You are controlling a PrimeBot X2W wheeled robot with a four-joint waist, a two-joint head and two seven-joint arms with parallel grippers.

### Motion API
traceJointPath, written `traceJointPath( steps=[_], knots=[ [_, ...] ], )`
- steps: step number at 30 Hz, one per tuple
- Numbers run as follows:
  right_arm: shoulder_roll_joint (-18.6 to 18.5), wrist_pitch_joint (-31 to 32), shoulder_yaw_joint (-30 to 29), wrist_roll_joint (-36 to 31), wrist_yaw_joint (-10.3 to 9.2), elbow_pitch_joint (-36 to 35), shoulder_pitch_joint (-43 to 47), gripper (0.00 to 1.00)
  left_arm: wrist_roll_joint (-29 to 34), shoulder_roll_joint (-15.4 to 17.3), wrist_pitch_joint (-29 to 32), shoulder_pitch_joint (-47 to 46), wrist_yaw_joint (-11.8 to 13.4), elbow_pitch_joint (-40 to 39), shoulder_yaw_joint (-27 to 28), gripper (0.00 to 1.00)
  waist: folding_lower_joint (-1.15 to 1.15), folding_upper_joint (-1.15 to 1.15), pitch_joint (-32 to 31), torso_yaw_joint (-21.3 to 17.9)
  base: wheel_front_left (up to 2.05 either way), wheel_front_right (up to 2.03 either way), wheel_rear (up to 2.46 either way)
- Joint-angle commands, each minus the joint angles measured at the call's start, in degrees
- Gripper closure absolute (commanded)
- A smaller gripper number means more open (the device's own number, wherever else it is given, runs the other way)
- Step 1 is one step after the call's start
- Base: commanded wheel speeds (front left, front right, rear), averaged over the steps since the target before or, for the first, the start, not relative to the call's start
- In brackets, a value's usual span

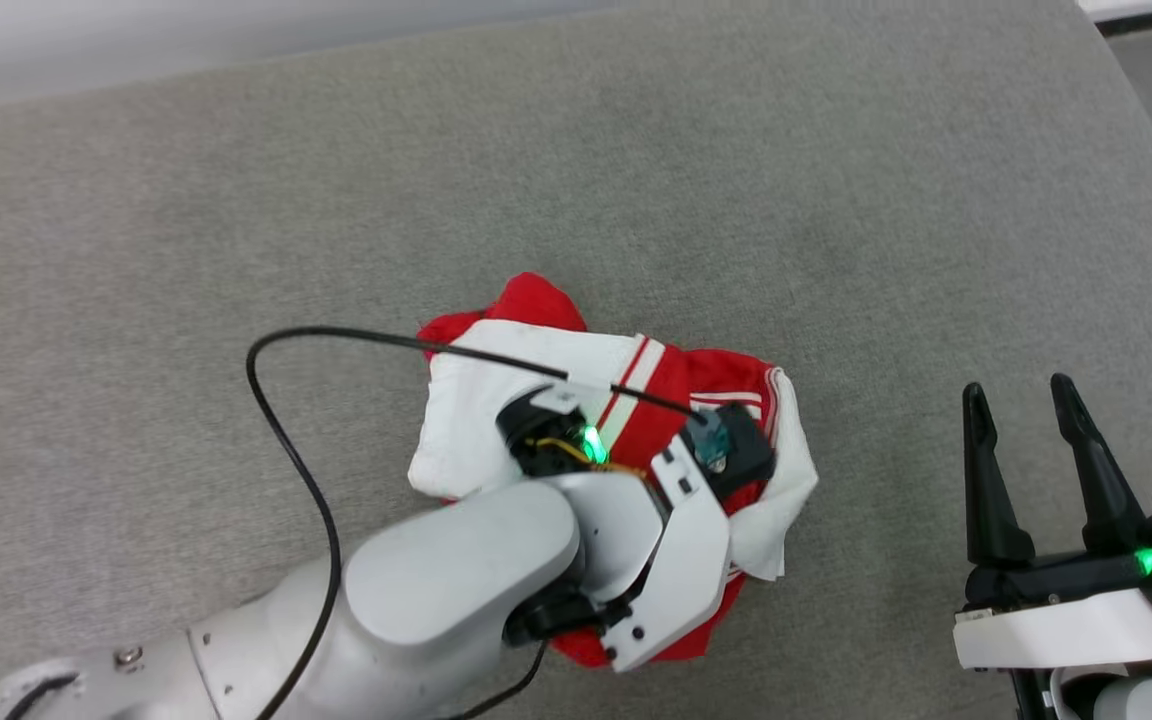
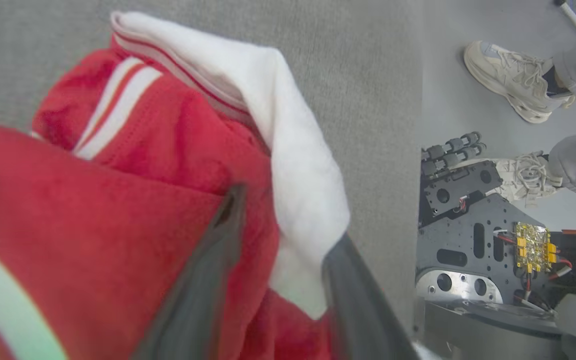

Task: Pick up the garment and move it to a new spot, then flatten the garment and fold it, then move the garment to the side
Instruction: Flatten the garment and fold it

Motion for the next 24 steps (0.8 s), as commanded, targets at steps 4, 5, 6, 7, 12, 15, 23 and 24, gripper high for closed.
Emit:
traceJointPath(
  steps=[4,5,6,7,12,15,23,24],
  knots=[
    [0.04,-0.11,-0.22,-1.02,-0.04,0.41,1.50,0.00,-3.24,0.50,-4.60,-4.87,-0.03,-1.03,0.13,0.00,0.00,0.00,-3.92,3.20,0.00,0.00,0.00],
    [0.05,-0.11,-0.24,-1.12,-0.04,0.50,1.80,0.00,-3.75,1.00,-5.24,-6.04,-0.03,-1.35,0.13,0.00,0.00,0.00,-4.50,3.73,0.00,0.00,0.00],
    [0.05,-0.11,-0.27,-1.30,-0.04,0.58,2.03,0.00,-4.21,1.74,-5.78,-7.35,-0.03,-1.58,0.14,0.00,0.00,0.00,-5.05,4.28,0.00,0.00,0.00],
    [0.04,-0.11,-0.33,-1.41,-0.04,0.61,2.08,0.00,-4.69,2.42,-6.21,-8.53,-0.03,-1.82,0.12,0.00,0.00,0.00,-5.51,4.80,0.00,0.00,0.00],
    [0.04,-0.11,-0.33,-1.66,-0.04,0.63,2.60,0.00,-6.43,5.05,-7.45,-13.65,-0.03,-1.49,0.86,0.00,0.00,0.00,-6.82,6.52,0.00,0.00,0.00],
    [0.04,-0.11,-0.21,-1.84,-0.04,0.60,2.64,0.00,-7.61,7.30,-7.00,-16.67,-0.03,0.04,1.31,0.00,0.00,0.00,-7.07,7.09,0.00,0.00,0.00],
    [0.04,-0.11,0.03,-1.87,-0.04,0.22,1.93,0.00,-12.10,10.46,1.51,-19.36,-0.03,3.93,0.57,0.00,0.00,0.00,-6.05,7.00,0.00,0.00,0.00],
    [0.04,-0.11,0.11,-1.82,-0.04,0.21,1.79,0.00,-12.00,10.48,2.31,-19.70,-0.03,4.37,0.53,0.00,0.00,0.00,-5.69,6.93,0.00,0.00,0.00]
  ],
)
